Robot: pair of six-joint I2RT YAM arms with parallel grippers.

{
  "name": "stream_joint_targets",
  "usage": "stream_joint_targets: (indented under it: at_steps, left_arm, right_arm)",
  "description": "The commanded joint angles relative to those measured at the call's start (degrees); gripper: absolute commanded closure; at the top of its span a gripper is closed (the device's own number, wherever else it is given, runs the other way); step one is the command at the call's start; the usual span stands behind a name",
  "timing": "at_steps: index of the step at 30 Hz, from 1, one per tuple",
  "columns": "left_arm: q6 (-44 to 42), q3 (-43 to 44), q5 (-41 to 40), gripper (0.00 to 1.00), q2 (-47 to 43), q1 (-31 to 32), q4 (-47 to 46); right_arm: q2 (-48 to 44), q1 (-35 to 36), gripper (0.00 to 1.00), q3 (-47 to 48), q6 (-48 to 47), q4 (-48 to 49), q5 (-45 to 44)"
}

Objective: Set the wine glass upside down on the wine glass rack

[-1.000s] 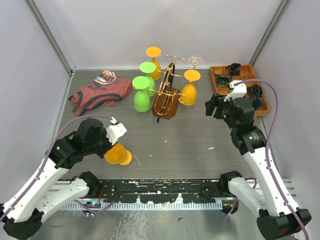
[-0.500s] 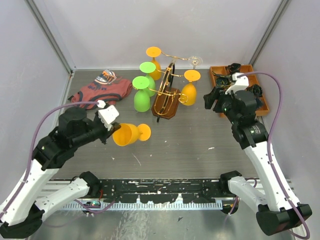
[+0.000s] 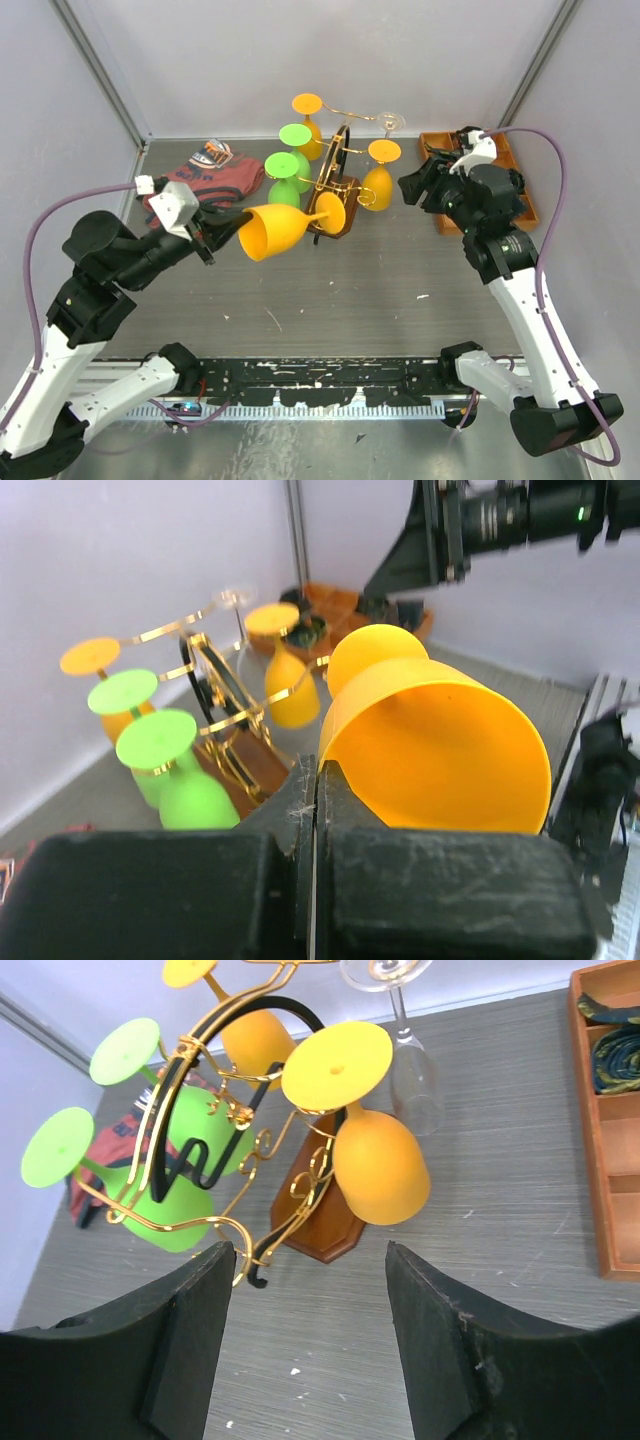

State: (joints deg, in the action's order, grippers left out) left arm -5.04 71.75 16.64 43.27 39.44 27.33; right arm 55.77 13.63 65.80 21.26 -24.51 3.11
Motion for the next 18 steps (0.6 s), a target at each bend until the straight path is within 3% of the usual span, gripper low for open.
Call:
stream_joint_targets:
  at_steps: [1, 9, 14, 18]
  left_arm:
    - [4.2, 0.6, -2.2, 1.00, -0.5, 0.1, -13.8]
    - [-3.1, -6.1, -11.2, 1.00, 2.4, 0.1, -33.3]
    - [-8.5, -15.1, -16.1, 1.00, 5.3, 0.1, -55.1]
    - [-10.2, -21.1, -19.3, 1.00, 8.3, 0.1, -71.7]
  right_arm:
    - [-2.2, -0.1, 0.33, 2.1, 5.8, 5.2, 1.6]
    - [-2.1, -0.1, 0.33, 2.2, 14.3, 12.5, 7.1]
    - [-1.5, 1.0, 0.33, 0.1, 23.9, 23.2, 14.0]
    - [-1.0, 4.8, 0.33, -0.7, 28.8, 31.8, 14.6]
